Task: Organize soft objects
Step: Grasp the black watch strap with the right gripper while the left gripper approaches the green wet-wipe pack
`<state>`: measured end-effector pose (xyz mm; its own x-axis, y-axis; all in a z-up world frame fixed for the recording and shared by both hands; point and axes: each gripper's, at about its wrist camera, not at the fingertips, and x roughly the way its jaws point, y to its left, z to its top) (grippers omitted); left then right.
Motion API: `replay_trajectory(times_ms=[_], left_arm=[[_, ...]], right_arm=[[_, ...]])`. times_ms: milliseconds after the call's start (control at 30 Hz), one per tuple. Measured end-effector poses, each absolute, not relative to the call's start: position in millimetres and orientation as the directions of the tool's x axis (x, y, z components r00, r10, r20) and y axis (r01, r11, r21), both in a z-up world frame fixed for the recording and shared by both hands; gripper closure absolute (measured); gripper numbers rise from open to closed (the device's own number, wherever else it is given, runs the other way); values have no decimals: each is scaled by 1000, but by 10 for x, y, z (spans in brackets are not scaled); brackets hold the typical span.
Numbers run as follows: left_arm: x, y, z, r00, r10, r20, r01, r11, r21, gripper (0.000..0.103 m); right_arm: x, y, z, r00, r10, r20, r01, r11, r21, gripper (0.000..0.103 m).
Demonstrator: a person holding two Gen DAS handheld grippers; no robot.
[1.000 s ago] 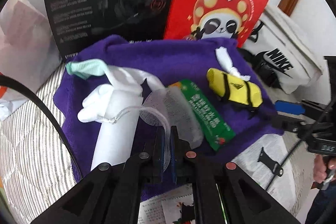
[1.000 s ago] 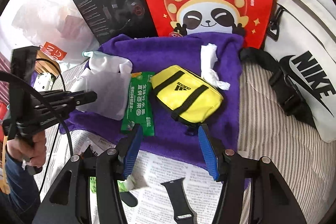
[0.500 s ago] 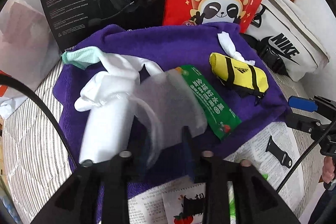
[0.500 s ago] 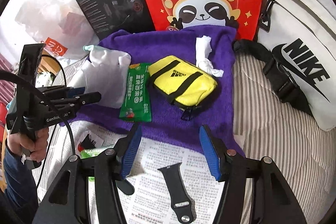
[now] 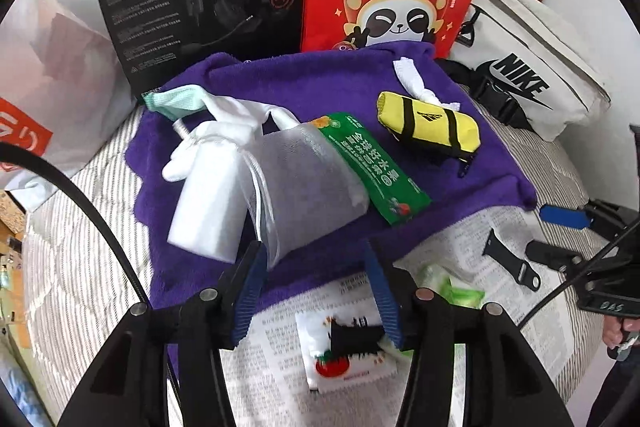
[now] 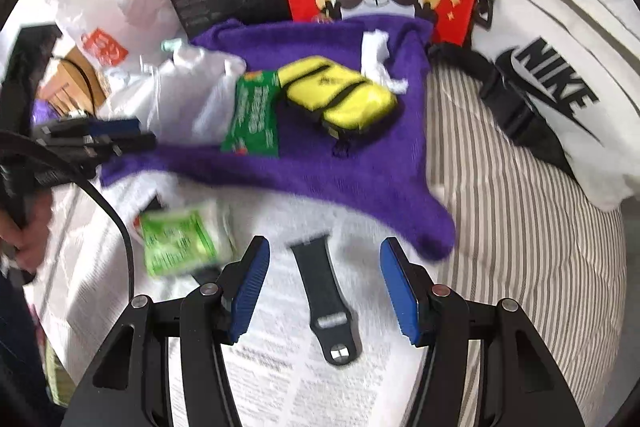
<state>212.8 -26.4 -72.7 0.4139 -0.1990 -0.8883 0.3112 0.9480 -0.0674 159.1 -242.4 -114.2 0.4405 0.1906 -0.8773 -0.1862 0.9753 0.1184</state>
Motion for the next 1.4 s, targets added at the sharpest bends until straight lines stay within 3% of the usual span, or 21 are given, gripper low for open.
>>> replay_trajectory(times_ms=[367, 533, 567, 667, 1133, 1400], left_arm=[[1650, -66, -604, 447, -216, -868, 257, 960, -106, 51], [1474, 31, -670, 450, -209, -868, 227, 967, -115, 51], [1439, 61, -693, 447, -214, -869, 218, 968, -126, 51], [1351, 121, -769, 437, -217, -873, 198, 970, -142, 51], [1119, 251, -810, 443, -257, -859, 166, 965, -203, 51], [1124, 67, -742, 438, -311, -844, 235, 945, -227, 51]], right_arm=[[1463, -2330, -1535, 453, 134, -881, -240, 971, 25, 58], [1461, -2313, -1545, 490, 135, -861, -258, 966, 5, 58], [1464, -2321, -1545, 491, 138, -860, -255, 967, 10, 60], [1456, -2313, -1511, 462, 137, -876, -266, 964, 10, 82], [1414, -2238, -1517, 415, 113, -903, -234, 972, 15, 81], [1354, -2352, -1402, 398, 150, -905, -189, 979, 79, 82]])
